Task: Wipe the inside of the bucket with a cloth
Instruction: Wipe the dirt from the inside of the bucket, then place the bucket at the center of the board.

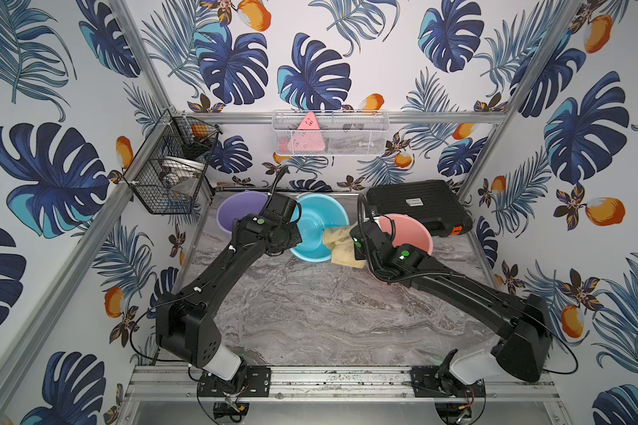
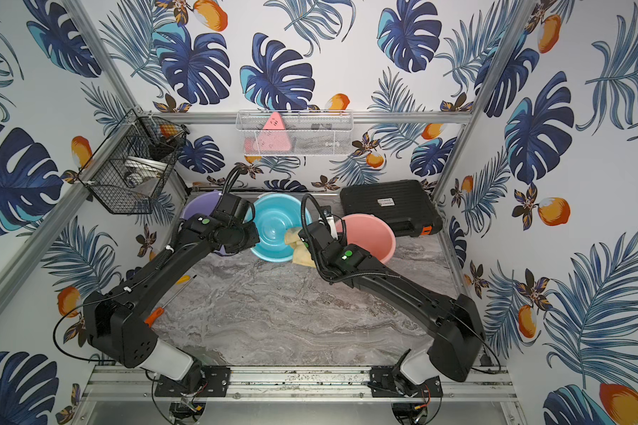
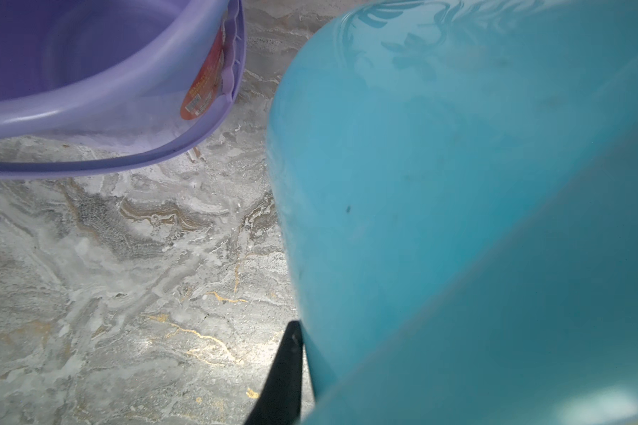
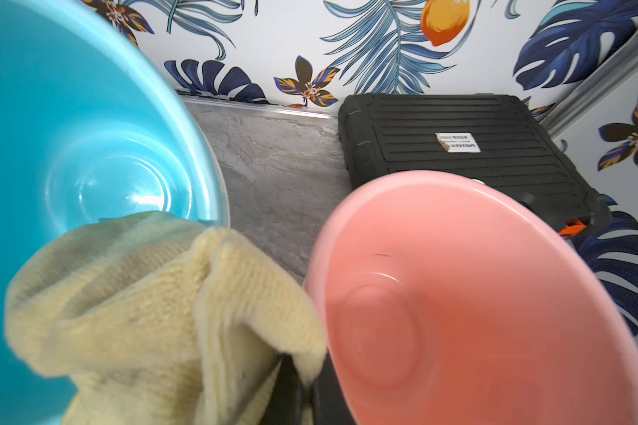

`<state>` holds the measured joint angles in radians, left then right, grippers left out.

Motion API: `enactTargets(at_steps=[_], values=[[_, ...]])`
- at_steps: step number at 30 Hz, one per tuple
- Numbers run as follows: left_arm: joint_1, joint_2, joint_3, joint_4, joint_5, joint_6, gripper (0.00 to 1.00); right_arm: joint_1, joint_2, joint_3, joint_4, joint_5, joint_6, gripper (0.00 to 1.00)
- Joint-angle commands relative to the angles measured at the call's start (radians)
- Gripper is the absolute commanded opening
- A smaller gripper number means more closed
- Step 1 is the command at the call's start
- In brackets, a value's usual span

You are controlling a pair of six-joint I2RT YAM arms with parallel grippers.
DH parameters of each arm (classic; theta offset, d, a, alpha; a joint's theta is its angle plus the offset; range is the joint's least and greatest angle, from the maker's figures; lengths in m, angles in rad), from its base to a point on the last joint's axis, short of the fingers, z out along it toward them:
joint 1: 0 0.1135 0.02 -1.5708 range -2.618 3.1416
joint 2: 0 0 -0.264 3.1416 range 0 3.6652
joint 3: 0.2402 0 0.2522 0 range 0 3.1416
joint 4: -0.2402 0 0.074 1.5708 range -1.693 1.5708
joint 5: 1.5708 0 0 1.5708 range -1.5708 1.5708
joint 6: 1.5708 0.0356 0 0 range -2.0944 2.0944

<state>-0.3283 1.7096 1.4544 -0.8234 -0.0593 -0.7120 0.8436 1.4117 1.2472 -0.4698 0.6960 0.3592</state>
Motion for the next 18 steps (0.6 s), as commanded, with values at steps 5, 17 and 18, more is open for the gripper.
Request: enactTargets(at_steps=[5, 17, 18], values=[[0.024, 0.037, 0.025, 0.075, 0.083, -0.049, 0.0, 0.036, -0.299, -0.106, 0.035, -0.239, -0.018, 0.0], [0.029, 0.19, 0.231, -0.026, 0.214, -0.066, 0.0, 0.037, -0.477, -0.047, 0.018, -0.359, -0.069, 0.0], [0.029, 0.206, 0.252, -0.045, 0.213, -0.068, 0.0, 0.037, -0.479, -0.041, 0.013, -0.354, -0.069, 0.0]])
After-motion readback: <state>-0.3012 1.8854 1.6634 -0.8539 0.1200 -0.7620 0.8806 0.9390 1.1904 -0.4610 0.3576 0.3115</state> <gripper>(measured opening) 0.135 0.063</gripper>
